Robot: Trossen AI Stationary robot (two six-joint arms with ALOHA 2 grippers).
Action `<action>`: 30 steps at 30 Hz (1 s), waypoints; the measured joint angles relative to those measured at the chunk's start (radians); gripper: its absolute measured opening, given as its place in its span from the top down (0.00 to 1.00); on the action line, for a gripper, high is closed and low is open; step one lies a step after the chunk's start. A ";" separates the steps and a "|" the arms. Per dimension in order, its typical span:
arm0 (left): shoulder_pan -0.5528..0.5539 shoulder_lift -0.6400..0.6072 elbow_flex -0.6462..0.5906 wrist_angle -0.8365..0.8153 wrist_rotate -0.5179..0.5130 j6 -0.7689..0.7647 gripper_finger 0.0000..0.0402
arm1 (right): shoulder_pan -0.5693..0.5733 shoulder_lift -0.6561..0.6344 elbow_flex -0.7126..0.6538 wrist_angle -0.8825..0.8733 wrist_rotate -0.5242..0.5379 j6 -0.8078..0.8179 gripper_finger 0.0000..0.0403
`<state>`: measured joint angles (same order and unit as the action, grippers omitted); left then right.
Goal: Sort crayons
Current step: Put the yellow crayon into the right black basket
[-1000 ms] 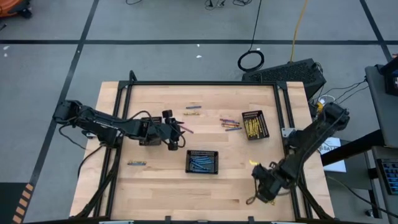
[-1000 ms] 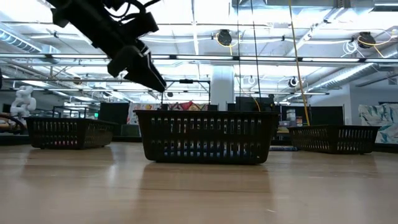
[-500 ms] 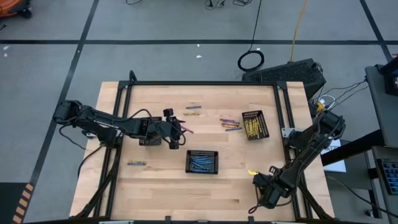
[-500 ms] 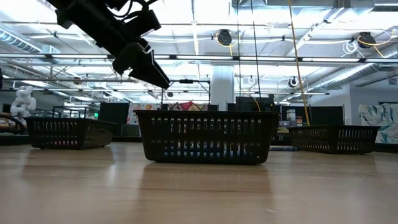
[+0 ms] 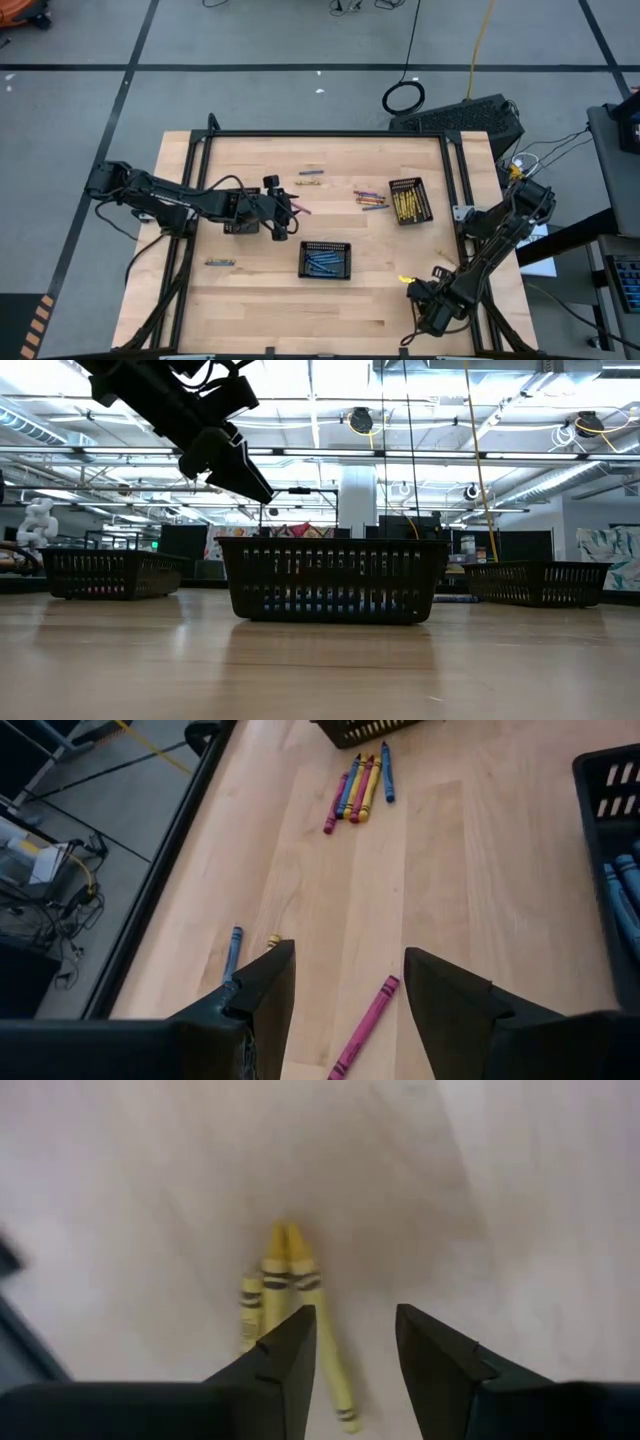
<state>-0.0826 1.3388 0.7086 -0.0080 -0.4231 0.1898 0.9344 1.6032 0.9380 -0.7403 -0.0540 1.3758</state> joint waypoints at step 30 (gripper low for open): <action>-0.001 0.000 0.000 -0.010 0.000 0.000 0.53 | 0.083 0.107 0.003 -0.064 0.005 -0.035 0.98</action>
<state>-0.0834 1.3388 0.7086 -0.0176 -0.4232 0.1898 1.0176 1.7104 0.9414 -0.8043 -0.0490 1.3408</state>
